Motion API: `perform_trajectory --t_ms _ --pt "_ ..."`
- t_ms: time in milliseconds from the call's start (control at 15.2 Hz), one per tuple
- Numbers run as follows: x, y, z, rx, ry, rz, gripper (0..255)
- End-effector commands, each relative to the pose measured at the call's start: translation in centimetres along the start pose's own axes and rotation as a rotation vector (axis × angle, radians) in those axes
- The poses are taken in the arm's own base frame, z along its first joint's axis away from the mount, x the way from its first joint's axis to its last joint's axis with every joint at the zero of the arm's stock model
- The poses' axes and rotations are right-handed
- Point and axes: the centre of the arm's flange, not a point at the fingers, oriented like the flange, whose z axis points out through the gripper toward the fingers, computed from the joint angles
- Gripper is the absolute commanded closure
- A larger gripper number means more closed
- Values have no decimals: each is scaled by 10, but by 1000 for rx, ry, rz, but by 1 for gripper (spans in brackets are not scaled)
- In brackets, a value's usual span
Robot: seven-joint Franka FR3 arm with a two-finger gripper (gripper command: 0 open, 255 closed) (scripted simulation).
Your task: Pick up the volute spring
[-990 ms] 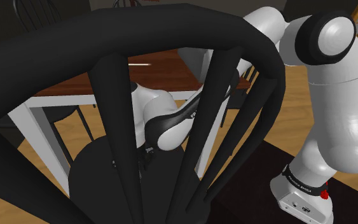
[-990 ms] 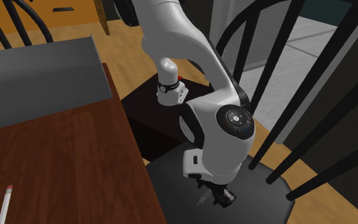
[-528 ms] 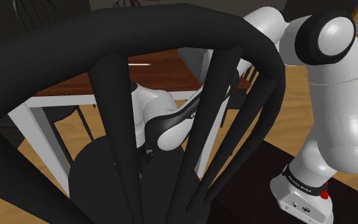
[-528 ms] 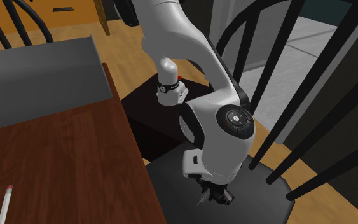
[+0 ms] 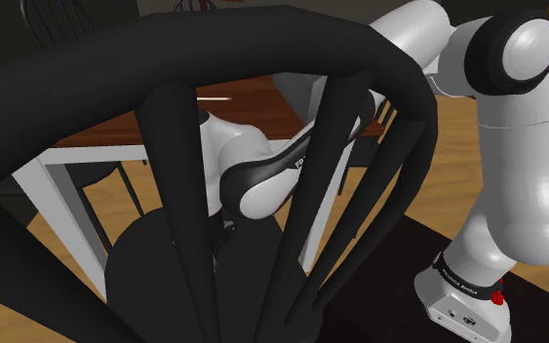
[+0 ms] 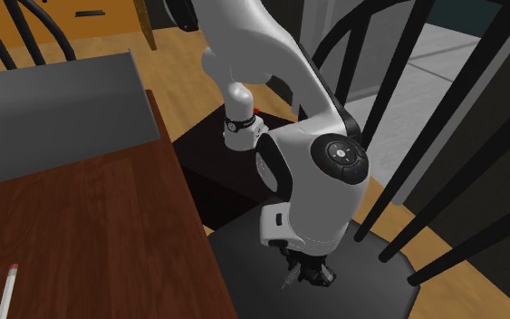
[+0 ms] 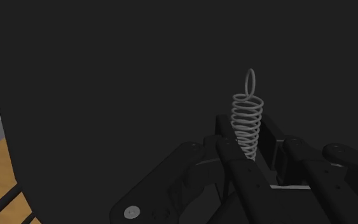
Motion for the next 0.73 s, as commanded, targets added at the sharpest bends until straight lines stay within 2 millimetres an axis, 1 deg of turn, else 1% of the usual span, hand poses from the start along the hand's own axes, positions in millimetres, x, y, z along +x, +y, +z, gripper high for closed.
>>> perform_trajectory --t_ms 0,528,660 --pt "-1 0 -10 0 0 0 255" --pt "-1 1 -52 0 0 0 255" --pt "-1 1 -53 0 0 0 255"
